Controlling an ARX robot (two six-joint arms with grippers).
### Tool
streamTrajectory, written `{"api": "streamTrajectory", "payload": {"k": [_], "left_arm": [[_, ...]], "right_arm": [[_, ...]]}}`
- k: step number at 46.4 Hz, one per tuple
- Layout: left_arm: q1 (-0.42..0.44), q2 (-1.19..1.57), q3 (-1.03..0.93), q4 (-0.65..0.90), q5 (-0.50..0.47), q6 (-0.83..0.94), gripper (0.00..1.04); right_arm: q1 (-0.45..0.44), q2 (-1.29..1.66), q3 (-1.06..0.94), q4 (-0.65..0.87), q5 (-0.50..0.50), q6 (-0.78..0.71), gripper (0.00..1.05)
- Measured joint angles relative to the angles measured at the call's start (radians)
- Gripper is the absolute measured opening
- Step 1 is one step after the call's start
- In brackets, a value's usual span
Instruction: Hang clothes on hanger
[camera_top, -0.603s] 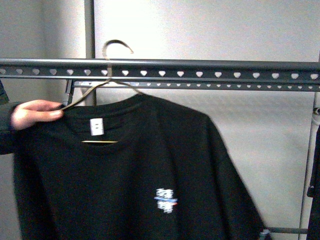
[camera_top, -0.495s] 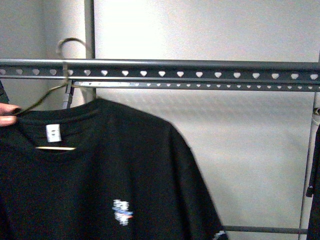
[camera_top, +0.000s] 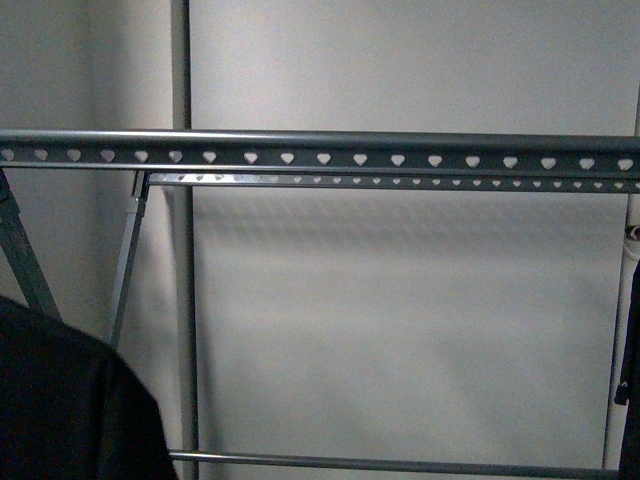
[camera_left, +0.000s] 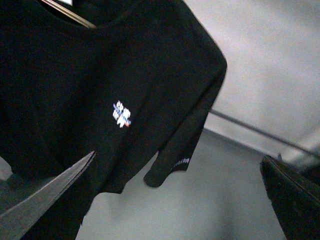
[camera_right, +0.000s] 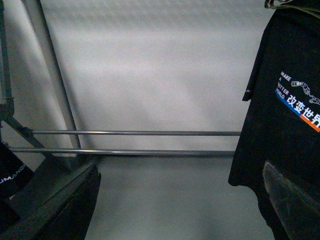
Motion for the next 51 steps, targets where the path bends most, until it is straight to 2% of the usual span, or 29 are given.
{"api": "streamTrajectory", "payload": {"k": [4, 12, 19, 30, 37, 50, 51], "left_arm": [[-0.009, 0.249, 0.176, 0.086, -0.133, -0.174, 0.98], [-0.037, 0.583, 0.469, 0.060, -0.288, -0.393, 0.98], [-0.038, 0.766, 0.631, 0.020, -0.377, -0.474, 0.98], [-0.016, 0.906, 0.698, 0.011, -0.442, -0.514, 0.98], [0.009, 0.980, 0.768, -0.017, -0.473, -0.523, 0.69], [0.017, 0.988, 0.797, -0.051, -0.449, -0.527, 0.32], [0.017, 0.988, 0.797, -0.055, -0.444, -0.526, 0.27]], "right_arm": [[0.000, 0.000, 0.000, 0.000, 0.000, 0.000, 0.97], [0.000, 0.000, 0.000, 0.000, 0.000, 0.000, 0.97], [0.000, 0.000, 0.000, 0.000, 0.000, 0.000, 0.97], [0.000, 0.000, 0.000, 0.000, 0.000, 0.000, 0.97], [0.000, 0.000, 0.000, 0.000, 0.000, 0.000, 0.97], [0.000, 0.000, 0.000, 0.000, 0.000, 0.000, 0.97], [0.000, 0.000, 0.000, 0.000, 0.000, 0.000, 0.97]]}}
